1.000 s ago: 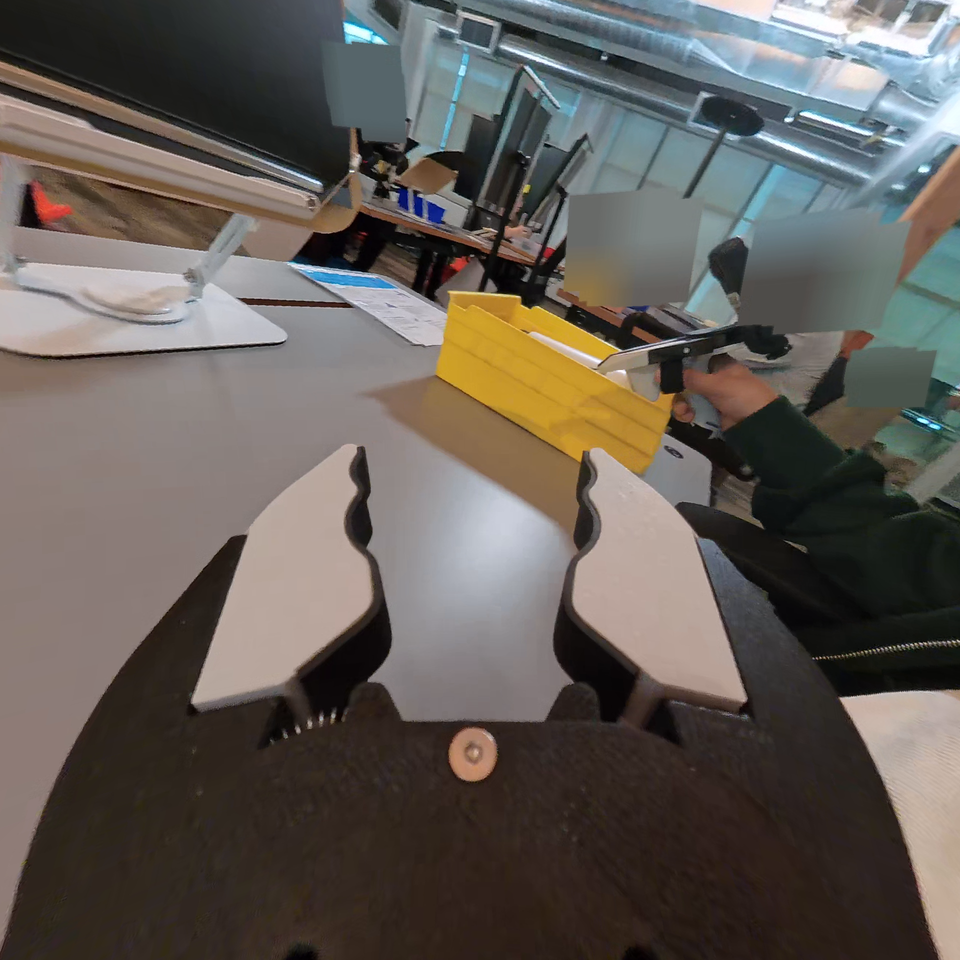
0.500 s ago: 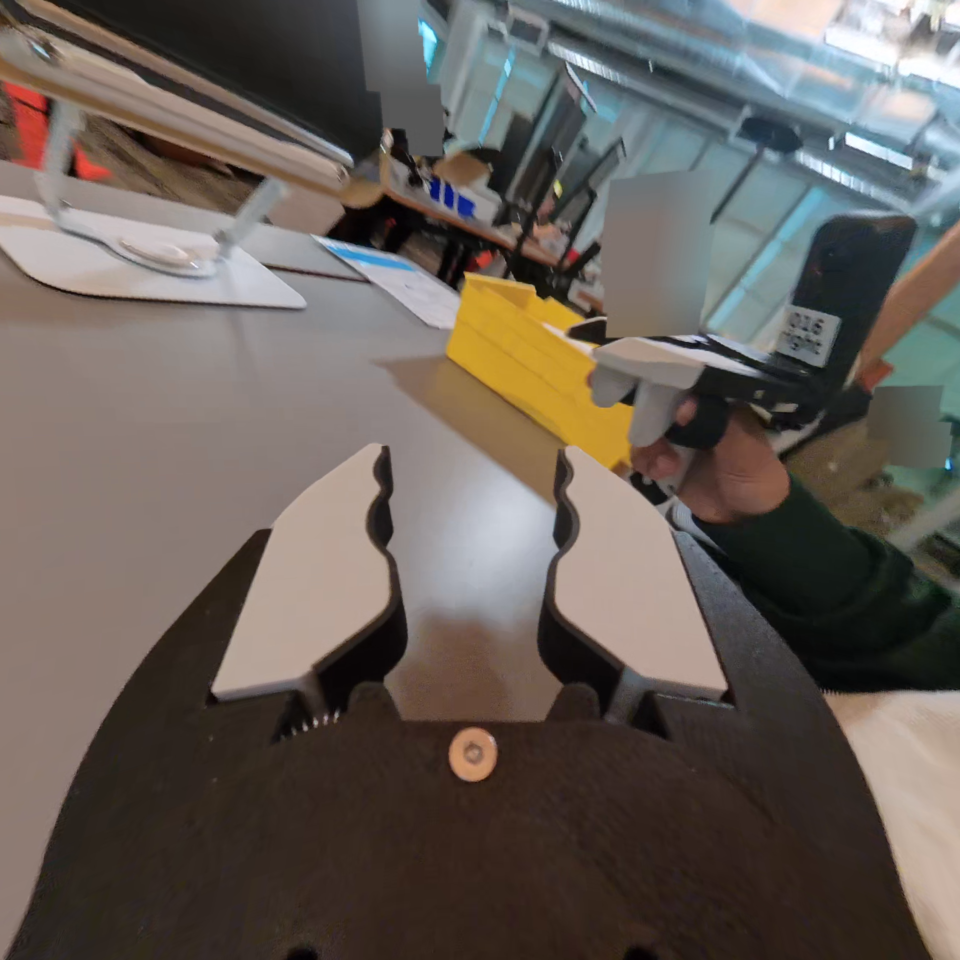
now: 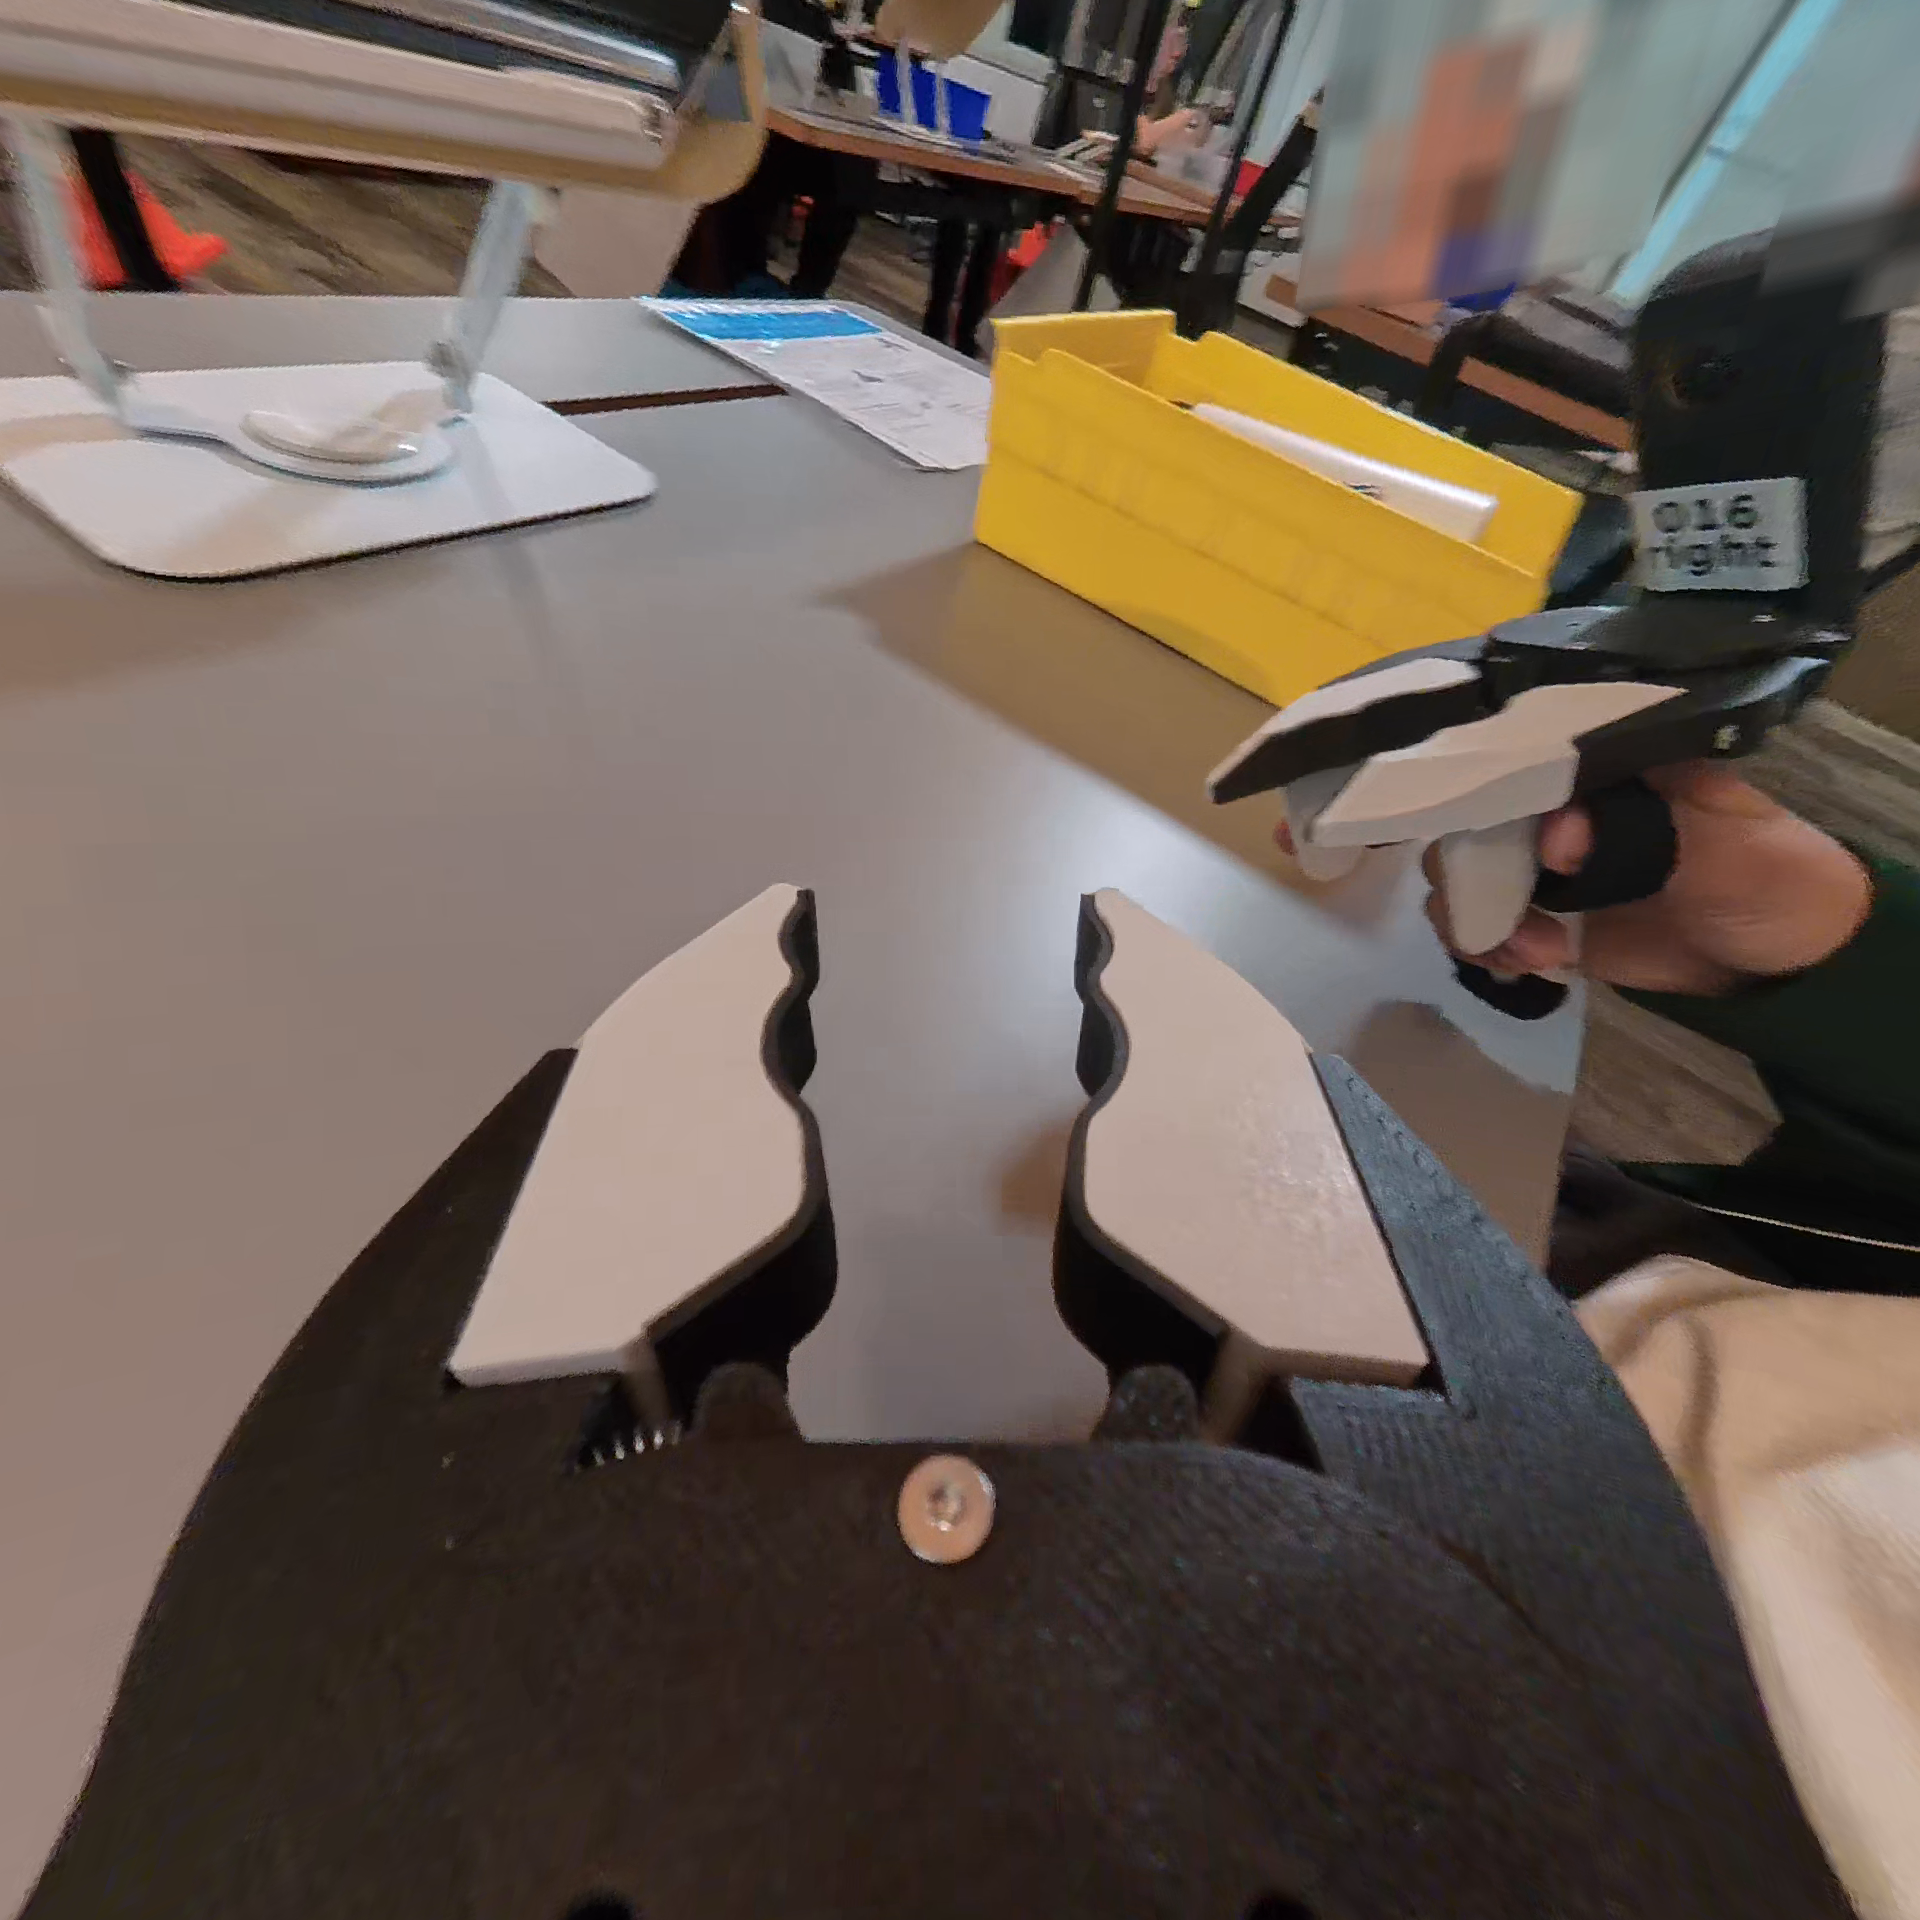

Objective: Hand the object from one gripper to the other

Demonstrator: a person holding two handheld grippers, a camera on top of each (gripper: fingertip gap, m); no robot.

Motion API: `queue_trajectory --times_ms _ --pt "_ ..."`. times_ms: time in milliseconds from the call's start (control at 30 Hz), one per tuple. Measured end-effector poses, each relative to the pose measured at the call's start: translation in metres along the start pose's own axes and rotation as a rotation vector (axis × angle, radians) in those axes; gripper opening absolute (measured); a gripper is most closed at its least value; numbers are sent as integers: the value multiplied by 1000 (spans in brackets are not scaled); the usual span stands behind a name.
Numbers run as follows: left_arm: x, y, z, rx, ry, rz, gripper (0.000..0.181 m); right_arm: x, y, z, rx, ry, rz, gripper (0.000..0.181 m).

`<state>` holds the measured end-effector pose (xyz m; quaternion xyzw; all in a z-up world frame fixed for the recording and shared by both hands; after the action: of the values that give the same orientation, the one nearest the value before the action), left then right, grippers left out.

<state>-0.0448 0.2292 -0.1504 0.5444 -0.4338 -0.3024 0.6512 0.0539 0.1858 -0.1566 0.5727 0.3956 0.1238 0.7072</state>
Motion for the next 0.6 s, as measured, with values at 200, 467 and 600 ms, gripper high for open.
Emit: queue_trajectory --times_ms 200,467,600 --pt "-86 68 70 -10 383 -166 50 -1 8 5 40 5 -14 35" --pt "-197 105 237 -199 953 122 29 -1 5 -3 17 37 -54 34" --pt "-198 38 265 -548 966 295 46 -3 3 -9 9 47 -61 34"
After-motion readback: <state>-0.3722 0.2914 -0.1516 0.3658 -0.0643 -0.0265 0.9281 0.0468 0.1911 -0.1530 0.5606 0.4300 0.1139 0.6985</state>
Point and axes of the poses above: each gripper's, where its closed fingertips meet, z back along the fingers, y out of its top, x = y × z across the jaws, the point moved 1 cm from there along z, back along the fingers, and after that the axes turned 14 degrees about x, right-handed, at the moved point
